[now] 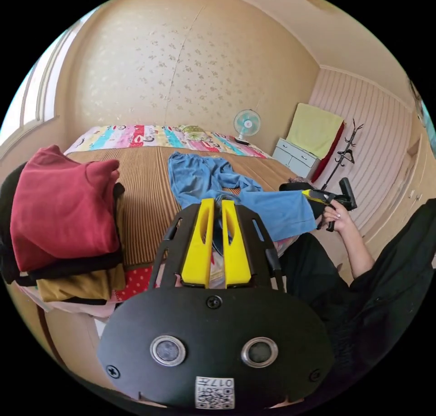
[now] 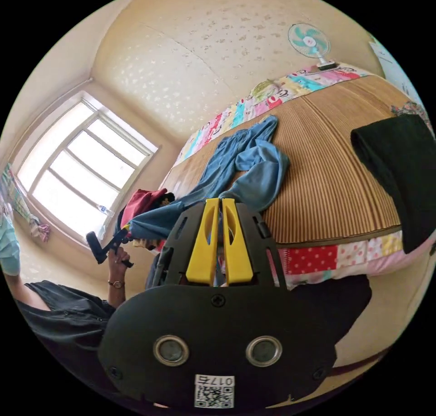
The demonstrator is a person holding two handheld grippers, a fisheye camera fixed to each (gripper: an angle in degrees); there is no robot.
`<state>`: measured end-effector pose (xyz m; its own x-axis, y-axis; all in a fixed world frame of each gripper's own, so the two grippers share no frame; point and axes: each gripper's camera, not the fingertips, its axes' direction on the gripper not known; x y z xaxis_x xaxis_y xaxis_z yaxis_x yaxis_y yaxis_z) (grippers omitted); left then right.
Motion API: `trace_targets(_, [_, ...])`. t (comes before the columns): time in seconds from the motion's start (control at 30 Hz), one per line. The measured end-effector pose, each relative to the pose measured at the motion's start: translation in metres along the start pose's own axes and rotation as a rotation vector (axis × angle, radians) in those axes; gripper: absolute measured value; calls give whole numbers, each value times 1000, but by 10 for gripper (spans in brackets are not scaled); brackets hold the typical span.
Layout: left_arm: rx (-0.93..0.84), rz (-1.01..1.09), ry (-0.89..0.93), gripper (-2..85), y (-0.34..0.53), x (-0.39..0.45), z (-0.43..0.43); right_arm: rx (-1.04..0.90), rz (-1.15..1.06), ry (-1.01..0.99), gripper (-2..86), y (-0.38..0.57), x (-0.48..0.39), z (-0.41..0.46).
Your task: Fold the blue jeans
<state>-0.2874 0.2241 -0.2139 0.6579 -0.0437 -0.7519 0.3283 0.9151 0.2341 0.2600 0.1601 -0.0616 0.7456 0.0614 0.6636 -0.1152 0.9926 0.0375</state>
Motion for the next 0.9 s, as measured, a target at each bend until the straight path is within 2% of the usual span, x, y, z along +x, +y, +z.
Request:
trace_targets(0.1, [-56, -78, -87, 83, 13, -20, 4, -77, 65, 257, 66, 8, 7, 10])
trace_targets(0.17, [-28, -119, -86, 100, 20, -28, -3, -38, 69, 300, 87, 16, 1, 8])
trace_targets(0.27, [-7, -139, -38, 101, 26, -39, -8, 9, -29, 175, 92, 19, -29, 14])
trace_targets(0.33, [-98, -155, 1, 101, 27, -51, 7, -84, -179, -59, 87, 13, -64, 48])
trace_targets(0.43, [-192, -230, 76, 122, 33, -70, 27, -280, -311, -256, 87, 14, -118, 112])
trace_targets(0.57, [-261, -289, 83, 139, 44, -86, 40, -415, -406, -294, 97, 30, -176, 176])
trace_targets(0.67, [-330, -312, 52, 160, 45, -98, 48, -485, -318, -318, 106, 33, -195, 211])
trace_targets(0.77, [-316, -327, 168, 159, 41, -112, 58, -488, -258, -313, 115, 32, -204, 230])
trace_targets(0.83, [-356, -360, 172, 145, 37, -123, 74, -514, -297, -218, 108, 34, -214, 245])
trace_targets(0.9, [-423, -380, 95, 143, 35, -130, 84, -505, -347, -149, 90, 36, -220, 246])
